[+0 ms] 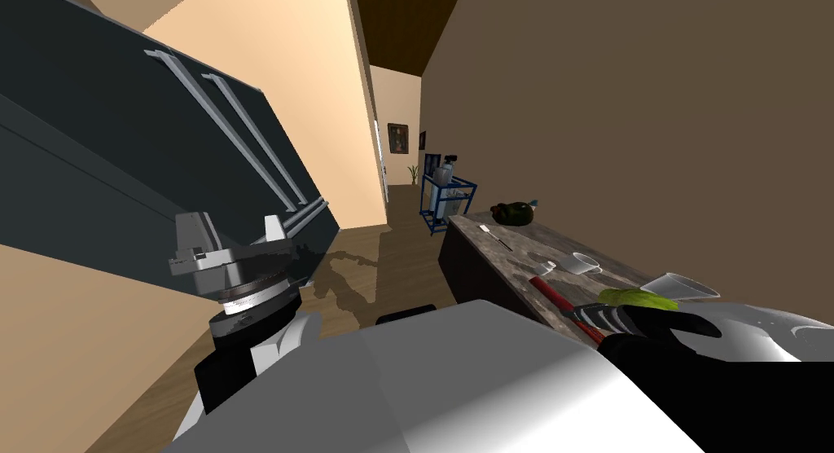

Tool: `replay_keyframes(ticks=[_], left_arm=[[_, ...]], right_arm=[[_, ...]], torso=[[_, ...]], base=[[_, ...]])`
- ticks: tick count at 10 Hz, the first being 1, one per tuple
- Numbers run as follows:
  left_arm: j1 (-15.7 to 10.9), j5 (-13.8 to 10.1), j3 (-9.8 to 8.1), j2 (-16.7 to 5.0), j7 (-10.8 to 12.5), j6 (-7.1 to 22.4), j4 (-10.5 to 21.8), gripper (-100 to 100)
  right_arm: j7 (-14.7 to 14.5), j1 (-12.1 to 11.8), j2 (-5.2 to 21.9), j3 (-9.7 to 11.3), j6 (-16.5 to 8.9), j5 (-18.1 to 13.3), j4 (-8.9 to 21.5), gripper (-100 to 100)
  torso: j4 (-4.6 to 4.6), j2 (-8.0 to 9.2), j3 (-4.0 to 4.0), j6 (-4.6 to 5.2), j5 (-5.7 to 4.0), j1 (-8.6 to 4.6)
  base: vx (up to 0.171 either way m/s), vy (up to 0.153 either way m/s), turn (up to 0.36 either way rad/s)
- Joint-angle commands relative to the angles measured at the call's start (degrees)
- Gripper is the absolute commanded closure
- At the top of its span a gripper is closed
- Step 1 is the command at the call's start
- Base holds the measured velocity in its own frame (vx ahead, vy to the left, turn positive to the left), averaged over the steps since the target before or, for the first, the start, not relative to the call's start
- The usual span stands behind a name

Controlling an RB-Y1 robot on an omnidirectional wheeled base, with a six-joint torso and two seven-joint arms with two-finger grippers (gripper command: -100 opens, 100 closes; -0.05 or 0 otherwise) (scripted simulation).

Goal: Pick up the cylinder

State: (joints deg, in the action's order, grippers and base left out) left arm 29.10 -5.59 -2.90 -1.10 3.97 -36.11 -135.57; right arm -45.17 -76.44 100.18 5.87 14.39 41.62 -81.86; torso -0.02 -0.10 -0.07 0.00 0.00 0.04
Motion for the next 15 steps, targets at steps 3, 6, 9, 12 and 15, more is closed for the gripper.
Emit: replay_keyframes(ticks=[3, 6, 9, 12, 15], left_arm=[[0.0, 0.0, 0.0, 0.0, 0.0, 0.0, 0.0, 0], [0.0, 0.0, 0.0, 0.0, 0.0, 0.0, 0.0, 0], [0.0, 0.0, 0.0, 0.0, 0.0, 0.0, 0.0, 0], [0.0, 0.0, 0.0, 0.0, 0.0, 0.0, 0.0, 0], [0.0, 0.0, 0.0, 0.0, 0.0, 0.0, 0.0, 0]], right_arm=[[-1.3, -1.1, 0.0, 2.7, -1.1, 0.5, 0.9, -100], [-3.4, -3.8, -0.6, 5.9, -2.9, 1.7, 1.3, -100], [-3.6, -3.4, -0.9, 6.9, -3.1, 1.6, 1.5, -100], [-3.7, -0.7, -4.3, 8.2, -5.2, -0.8, 1.4, -100], [-3.6, 1.3, -6.4, 9.3, -6.2, -2.3, 1.6, -100]], torso=[[-0.02, -0.08, -0.05, -0.01, 0.01, 0.03], [-0.01, -0.08, -0.04, 0.02, -0.01, -0.05], [0.01, 0.06, 0.03, -0.01, -0.02, -0.07], [0.04, 0.17, 0.09, -0.02, -0.03, -0.12], [0.04, 0.16, 0.09, -0.01, -0.07, -0.25]], base=[[0.058, 0.019, 0.01], [0.068, 0.001, 0.015], [0.02, -0.001, 0.005], [0.002, -0.022, 0.05], [0.007, -0.04, 0.048]])
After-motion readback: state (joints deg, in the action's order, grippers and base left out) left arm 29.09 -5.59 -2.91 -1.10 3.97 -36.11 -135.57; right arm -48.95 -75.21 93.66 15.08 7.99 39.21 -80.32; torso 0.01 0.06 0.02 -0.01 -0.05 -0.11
